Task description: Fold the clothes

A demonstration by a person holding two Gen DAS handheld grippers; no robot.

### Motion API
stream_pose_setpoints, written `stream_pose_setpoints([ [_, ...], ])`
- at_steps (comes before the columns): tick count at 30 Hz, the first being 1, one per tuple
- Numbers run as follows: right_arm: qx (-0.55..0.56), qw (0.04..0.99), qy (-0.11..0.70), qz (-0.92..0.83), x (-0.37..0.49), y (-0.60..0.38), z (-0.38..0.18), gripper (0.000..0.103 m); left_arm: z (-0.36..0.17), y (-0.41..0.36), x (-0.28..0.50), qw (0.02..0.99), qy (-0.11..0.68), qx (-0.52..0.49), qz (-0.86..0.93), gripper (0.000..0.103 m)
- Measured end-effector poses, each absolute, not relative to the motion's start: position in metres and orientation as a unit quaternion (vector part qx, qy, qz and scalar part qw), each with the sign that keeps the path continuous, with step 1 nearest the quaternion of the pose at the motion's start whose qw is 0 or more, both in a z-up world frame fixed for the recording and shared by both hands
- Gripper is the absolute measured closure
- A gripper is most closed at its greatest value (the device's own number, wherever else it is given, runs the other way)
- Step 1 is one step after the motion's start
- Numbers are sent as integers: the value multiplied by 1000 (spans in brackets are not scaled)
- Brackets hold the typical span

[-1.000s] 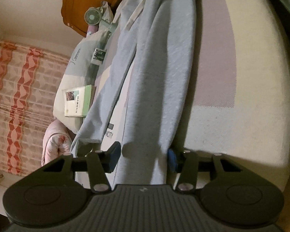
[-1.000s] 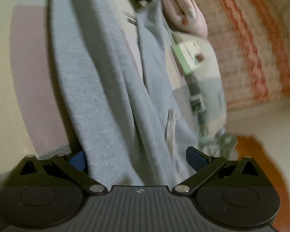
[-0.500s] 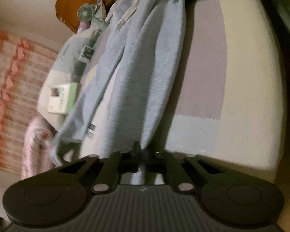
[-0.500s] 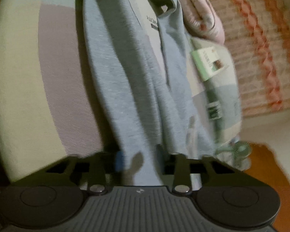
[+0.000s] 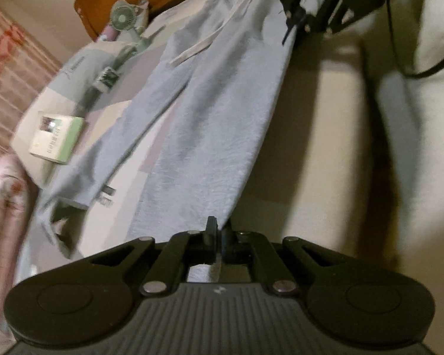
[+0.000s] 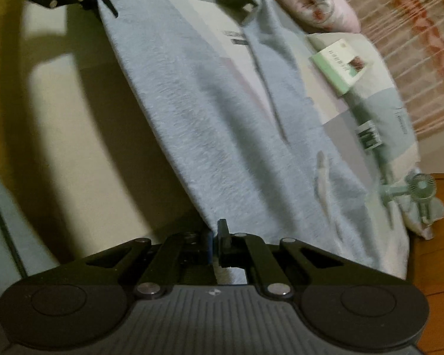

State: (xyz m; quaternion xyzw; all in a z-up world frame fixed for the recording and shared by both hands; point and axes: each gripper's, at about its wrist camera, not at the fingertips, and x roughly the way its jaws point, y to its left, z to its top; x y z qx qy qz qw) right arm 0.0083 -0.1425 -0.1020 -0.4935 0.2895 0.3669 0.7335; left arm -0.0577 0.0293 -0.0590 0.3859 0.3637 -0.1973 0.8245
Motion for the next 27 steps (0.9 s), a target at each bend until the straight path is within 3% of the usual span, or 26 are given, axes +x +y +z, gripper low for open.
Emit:
stream_pose_setpoints([
  [3, -479, 722, 317, 385, 3, -148, -109, 97, -63, 33, -59, 825, 386, 354, -212, 102],
  [6, -463, 728, 327, 385, 3, -151, -114, 93, -76, 37, -57, 824, 418, 321, -209, 93],
  [11, -403, 754, 345, 387, 9, -163, -92, 58, -61, 55, -72, 840, 417, 281, -204, 90],
  [13, -383, 769, 342, 382, 9, -171, -81, 51, -48, 79, -78, 862, 413, 240, -172, 87],
  [17, -295, 807, 348, 374, 14, -192, -54, 36, -27, 141, -89, 899, 407, 145, -67, 75],
  [23, -124, 845, 358, 378, 32, -207, -28, 18, -29, 263, -104, 895, 418, -72, 140, 69],
  [27, -67, 855, 341, 385, 27, -204, -25, 17, -54, 310, -120, 862, 418, -227, 176, 69],
])
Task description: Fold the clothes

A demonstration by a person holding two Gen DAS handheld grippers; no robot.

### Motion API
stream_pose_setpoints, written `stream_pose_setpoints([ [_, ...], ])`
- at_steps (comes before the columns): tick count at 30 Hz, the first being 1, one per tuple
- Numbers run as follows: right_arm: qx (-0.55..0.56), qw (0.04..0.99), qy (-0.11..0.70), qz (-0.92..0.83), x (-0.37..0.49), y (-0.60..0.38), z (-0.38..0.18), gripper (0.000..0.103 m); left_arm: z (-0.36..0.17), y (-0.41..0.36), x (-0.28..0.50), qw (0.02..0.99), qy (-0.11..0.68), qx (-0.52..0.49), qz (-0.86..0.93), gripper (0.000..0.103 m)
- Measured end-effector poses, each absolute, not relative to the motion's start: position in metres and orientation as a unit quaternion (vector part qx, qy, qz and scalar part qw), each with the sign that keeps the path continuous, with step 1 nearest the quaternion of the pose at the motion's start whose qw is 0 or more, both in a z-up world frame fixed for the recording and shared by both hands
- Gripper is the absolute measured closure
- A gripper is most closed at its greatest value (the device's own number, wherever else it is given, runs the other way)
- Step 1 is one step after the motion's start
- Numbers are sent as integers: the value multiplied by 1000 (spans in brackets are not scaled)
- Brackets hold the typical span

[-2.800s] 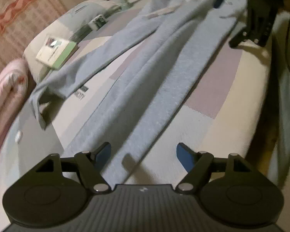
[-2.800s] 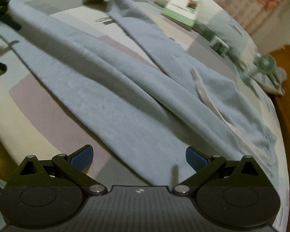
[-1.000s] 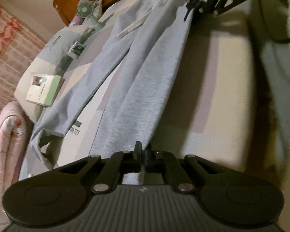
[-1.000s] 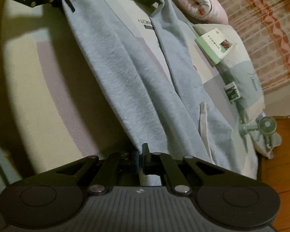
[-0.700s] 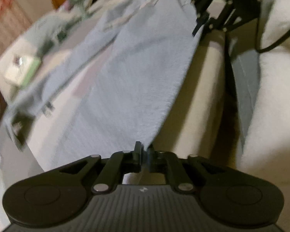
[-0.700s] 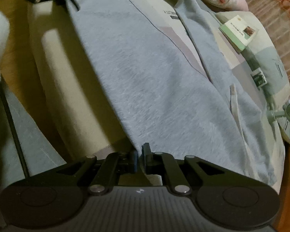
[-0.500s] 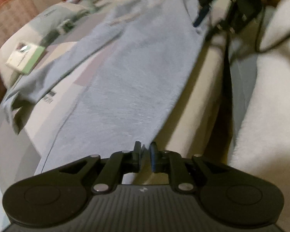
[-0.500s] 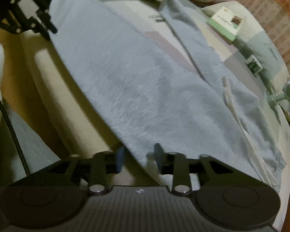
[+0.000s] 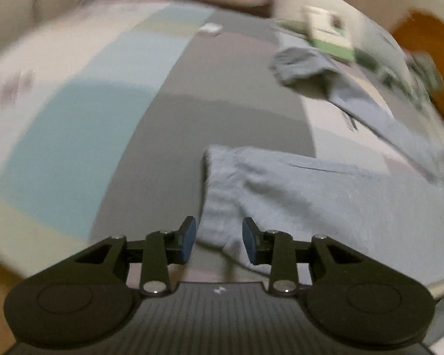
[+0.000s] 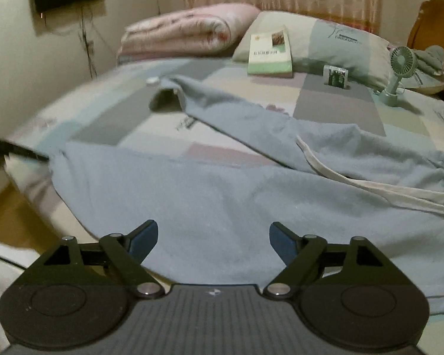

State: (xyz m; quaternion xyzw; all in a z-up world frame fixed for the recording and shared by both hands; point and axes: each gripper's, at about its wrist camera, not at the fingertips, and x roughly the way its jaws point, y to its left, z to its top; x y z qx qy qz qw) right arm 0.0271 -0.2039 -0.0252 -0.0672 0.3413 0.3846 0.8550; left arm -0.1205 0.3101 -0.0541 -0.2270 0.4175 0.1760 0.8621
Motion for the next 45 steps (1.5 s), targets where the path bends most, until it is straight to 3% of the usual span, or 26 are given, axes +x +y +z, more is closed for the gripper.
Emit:
stream_pose_setpoints([
  [6, -22, 864, 324, 385, 16, -200, -25, 16, -91, 319, -129, 821, 396, -382, 157, 67],
  [12, -2, 872, 306, 383, 8, -199, -21, 12, -100, 315, -117, 827, 354, -397, 183, 63],
  [14, -4, 874, 301, 381, 6, -196, -20, 12, -97, 305, -112, 837, 359, -362, 200, 72],
  [15, -5, 875, 300, 380, 5, -195, -20, 12, -95, 298, -108, 841, 367, -333, 215, 85],
  [17, -7, 875, 300, 380, 4, -194, -20, 12, -90, 293, -109, 841, 374, -317, 229, 93],
  [23, -32, 880, 292, 373, 2, -190, -16, 11, -63, 295, -124, 828, 406, -295, 252, 93],
  [31, -33, 884, 281, 372, 3, -188, -13, 0, -46, 288, -126, 824, 433, -194, 309, 64],
  [33, -34, 886, 285, 363, 4, -188, -15, 0, -36, 277, -115, 852, 411, -185, 265, 45],
  [34, -32, 887, 291, 357, 6, -188, -18, 0, -31, 271, -109, 865, 399, -181, 243, 41],
  [40, -15, 888, 333, 317, 17, -190, -36, 0, -41, 243, -60, 904, 371, -171, 130, 38],
  [45, -6, 892, 350, 287, 21, -206, -45, 0, -74, 258, -45, 890, 388, -153, 185, 38],
])
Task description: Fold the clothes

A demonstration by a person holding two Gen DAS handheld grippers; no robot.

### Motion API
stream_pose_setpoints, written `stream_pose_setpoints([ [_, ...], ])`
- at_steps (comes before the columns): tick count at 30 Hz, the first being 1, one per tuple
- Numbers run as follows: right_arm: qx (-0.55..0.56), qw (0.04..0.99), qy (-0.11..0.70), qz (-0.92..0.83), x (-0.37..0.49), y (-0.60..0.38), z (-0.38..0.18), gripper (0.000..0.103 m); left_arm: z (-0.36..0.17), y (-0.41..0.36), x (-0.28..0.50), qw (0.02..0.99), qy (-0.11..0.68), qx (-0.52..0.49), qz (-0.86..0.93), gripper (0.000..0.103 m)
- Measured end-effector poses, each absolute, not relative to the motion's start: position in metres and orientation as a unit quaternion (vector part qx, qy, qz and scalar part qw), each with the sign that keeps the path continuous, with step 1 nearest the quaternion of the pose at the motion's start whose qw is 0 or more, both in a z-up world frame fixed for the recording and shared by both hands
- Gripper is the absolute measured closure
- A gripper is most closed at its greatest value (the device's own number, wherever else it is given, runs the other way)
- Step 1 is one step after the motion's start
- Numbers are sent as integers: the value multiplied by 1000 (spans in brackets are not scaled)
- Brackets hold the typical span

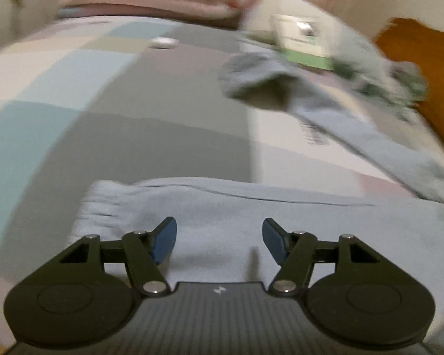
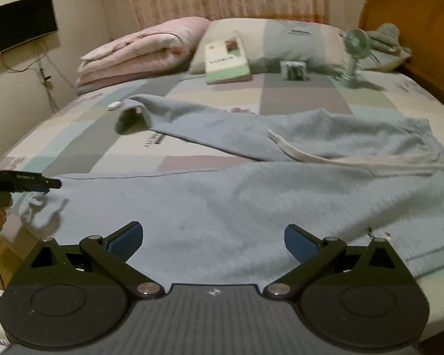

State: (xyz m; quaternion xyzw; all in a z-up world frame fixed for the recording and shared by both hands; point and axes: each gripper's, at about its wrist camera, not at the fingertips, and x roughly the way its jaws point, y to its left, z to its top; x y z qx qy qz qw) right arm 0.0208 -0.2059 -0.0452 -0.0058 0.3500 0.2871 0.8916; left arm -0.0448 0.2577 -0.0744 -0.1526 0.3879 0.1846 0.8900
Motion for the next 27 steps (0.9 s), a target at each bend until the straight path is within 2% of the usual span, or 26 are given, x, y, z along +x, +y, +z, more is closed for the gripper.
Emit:
stream_pose_setpoints([
  [1, -3, 893, 353, 280, 22, -210, -47, 0, -78, 263, -47, 884, 396, -136, 209, 40],
  [2, 2, 894, 355, 272, 24, -215, -49, 0, -82, 268, -50, 877, 404, -119, 232, 57],
  [5, 24, 895, 370, 249, 29, -230, -59, 0, -80, 266, -57, 875, 413, -91, 236, 58],
  [10, 61, 892, 397, 208, 38, -259, -76, 0, -57, 214, -36, 889, 406, -7, 212, 42],
  [12, 79, 891, 405, 191, 41, -273, -81, 0, -46, 183, -22, 904, 392, 29, 169, 30],
  [19, 165, 886, 411, 134, 56, -334, -88, 0, -44, 61, 32, 921, 370, 125, -2, 29],
  [27, 306, 861, 397, 88, 86, -409, -106, 0, -49, -31, 63, 918, 362, 98, -130, 28],
])
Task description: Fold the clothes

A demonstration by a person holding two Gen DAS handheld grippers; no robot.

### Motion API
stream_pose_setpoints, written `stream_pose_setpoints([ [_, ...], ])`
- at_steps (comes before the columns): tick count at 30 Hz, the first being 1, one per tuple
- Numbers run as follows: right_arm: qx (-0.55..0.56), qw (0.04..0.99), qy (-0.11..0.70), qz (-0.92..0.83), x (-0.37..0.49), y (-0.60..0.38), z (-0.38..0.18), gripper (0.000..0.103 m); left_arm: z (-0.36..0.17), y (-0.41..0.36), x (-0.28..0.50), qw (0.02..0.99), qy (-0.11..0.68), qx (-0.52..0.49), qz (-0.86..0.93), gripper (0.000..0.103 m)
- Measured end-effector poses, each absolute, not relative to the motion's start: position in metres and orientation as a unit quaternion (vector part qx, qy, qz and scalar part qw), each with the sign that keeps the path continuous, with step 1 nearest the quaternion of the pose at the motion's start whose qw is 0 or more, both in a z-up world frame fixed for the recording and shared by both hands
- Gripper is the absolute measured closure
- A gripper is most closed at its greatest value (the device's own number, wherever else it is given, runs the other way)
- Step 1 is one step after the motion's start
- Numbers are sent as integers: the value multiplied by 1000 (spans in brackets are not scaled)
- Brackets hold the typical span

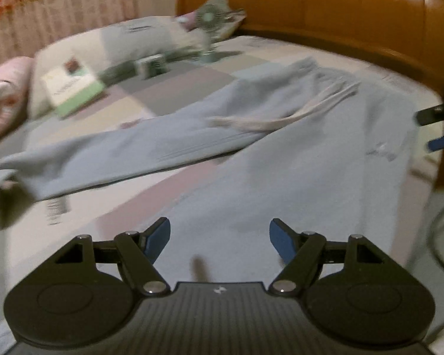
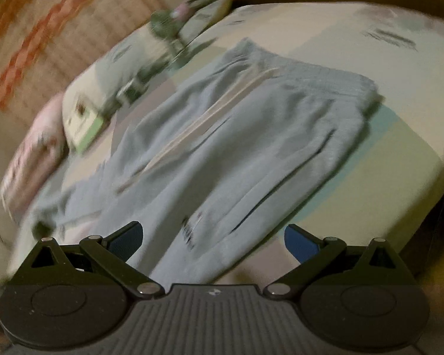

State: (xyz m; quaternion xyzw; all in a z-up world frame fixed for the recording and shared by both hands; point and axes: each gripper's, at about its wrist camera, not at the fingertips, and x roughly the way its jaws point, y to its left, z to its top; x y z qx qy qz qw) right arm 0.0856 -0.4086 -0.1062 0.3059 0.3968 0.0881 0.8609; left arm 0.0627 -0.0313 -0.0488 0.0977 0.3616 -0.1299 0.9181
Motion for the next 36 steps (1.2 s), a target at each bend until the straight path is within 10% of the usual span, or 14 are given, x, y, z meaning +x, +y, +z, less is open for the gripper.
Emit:
stream_pose_setpoints([
  [16, 496, 802, 324, 71, 124, -485, -153, 0, -84, -46, 107, 889, 438, 64, -117, 25],
  [36, 436, 829, 334, 104, 134, -446, -149, 5, -87, -47, 110, 891, 435, 54, -121, 21],
])
